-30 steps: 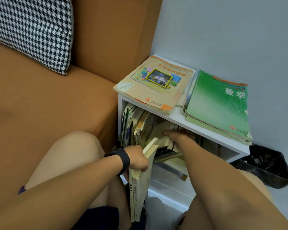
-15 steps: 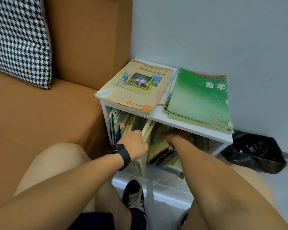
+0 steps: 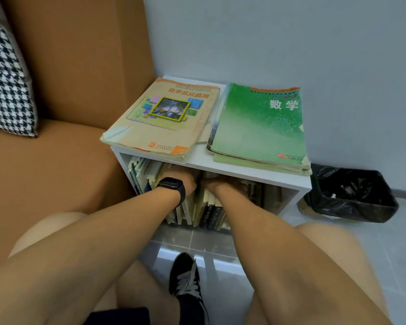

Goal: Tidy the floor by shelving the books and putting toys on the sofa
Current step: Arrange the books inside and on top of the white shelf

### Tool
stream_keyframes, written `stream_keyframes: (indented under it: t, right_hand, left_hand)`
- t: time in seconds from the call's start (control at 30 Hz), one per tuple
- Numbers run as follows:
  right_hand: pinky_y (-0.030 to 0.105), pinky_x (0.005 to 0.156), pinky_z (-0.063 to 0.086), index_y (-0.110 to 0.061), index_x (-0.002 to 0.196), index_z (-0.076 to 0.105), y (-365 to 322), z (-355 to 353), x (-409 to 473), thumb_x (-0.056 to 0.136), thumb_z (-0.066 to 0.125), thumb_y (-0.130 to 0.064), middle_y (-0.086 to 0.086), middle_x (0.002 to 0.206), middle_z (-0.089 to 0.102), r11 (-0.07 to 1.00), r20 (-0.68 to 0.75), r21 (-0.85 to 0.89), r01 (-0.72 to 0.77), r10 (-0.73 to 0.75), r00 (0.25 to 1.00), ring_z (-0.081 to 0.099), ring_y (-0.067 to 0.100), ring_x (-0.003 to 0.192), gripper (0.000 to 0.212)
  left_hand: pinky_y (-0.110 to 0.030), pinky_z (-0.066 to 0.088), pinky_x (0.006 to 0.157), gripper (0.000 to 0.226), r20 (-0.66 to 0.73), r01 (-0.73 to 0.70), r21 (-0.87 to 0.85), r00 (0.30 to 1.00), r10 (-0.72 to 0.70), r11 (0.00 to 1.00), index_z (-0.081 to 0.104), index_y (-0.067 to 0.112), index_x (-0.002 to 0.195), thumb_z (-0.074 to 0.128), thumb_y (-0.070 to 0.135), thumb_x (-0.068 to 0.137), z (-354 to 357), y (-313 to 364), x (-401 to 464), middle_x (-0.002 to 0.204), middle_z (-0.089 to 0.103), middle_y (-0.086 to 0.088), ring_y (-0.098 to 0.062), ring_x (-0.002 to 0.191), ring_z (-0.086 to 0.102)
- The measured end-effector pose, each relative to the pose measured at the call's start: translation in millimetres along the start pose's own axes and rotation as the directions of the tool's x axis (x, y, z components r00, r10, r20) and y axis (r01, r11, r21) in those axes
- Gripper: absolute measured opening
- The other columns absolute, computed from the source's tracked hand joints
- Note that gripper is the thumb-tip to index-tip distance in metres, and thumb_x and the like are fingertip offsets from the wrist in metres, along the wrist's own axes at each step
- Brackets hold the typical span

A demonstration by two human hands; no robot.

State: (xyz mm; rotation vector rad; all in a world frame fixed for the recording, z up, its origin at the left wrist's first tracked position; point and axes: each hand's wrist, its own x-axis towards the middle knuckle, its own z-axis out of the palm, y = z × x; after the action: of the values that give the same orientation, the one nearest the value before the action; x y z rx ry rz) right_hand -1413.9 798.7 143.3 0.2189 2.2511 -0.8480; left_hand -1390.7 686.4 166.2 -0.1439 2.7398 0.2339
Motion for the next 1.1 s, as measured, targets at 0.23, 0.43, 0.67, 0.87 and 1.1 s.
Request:
stream_keyframes:
  t: [0.23, 0.43, 0.67, 0.87, 1.1]
  right_hand:
    - [0.045, 0.120, 0.027, -0.039, 0.158, 0.023, -14.8, 26.2, 5.6, 0.071, 0.055, -0.085, -0.004, 0.166, 0.023, 0.996, -0.110, 0.061, 0.063, -0.056, 0.992, 0.027, 0.027, 0.149, 0.104]
    - [0.040, 0.124, 0.019, -0.020, 0.158, 0.030, -3.3, 16.4, 9.2, 0.074, 0.054, -0.084, 0.005, 0.164, 0.029, 0.780, 0.052, 0.622, 0.063, -0.121, 0.991, 0.027, 0.025, 0.150, 0.108]
    - [0.030, 0.082, 0.046, -0.013, 0.125, 0.053, 72.8, -3.6, 27.9, 0.108, 0.027, -0.042, 0.012, 0.114, 0.062, 0.963, -0.248, 0.267, -0.035, 0.104, 0.963, 0.062, 0.025, 0.101, 0.043]
    - [0.036, 0.089, 0.048, -0.018, 0.116, 0.061, 127.3, 11.0, 30.5, 0.107, 0.034, -0.041, 0.012, 0.116, 0.063, 0.987, -0.179, -0.062, -0.148, 0.134, 0.975, 0.059, 0.028, 0.103, 0.036]
    - [0.033, 0.093, 0.045, -0.016, 0.118, 0.066, 137.5, 24.9, 70.2, 0.103, 0.048, -0.044, 0.012, 0.125, 0.066, 0.993, -0.275, 0.005, -0.119, 0.116, 0.954, 0.059, 0.031, 0.114, 0.037]
  left_hand:
    - [-0.050, 0.027, 0.112, 0.060, -0.276, -0.002, 0.366, 0.955, 0.111, 0.930, 0.030, 0.014, 0.154, 0.042, 0.036, 0.098, 9.8, -37.5, -18.7, 0.157, 0.032, -0.016, -0.040, 0.141, 0.030]
    - [-0.046, 0.032, 0.101, 0.050, -0.205, -0.037, 0.194, 0.976, 0.077, 0.980, 0.052, 0.019, 0.130, 0.055, 0.043, 0.086, 7.8, -45.9, -48.4, 0.143, 0.031, -0.015, -0.039, 0.127, 0.030]
    - [-0.047, 0.031, 0.102, 0.049, -0.125, -0.347, -0.033, 0.932, 0.341, 0.937, 0.048, 0.029, 0.136, 0.053, 0.044, 0.089, 9.5, -3.3, -75.8, 0.137, 0.037, -0.008, -0.032, 0.124, 0.031]
    - [-0.039, 0.052, 0.088, 0.038, 0.302, -0.605, -0.132, 0.730, 0.613, 0.786, 0.054, 0.025, 0.135, 0.050, 0.033, 0.098, 29.3, 7.3, -77.1, 0.118, 0.064, -0.004, -0.027, 0.104, 0.060]
    - [-0.046, 0.053, 0.095, 0.043, 0.461, -0.623, 0.015, 0.698, 0.548, 0.782, 0.051, 0.019, 0.139, 0.046, 0.035, 0.100, 48.8, 10.5, -65.0, 0.131, 0.060, -0.009, -0.031, 0.114, 0.059]
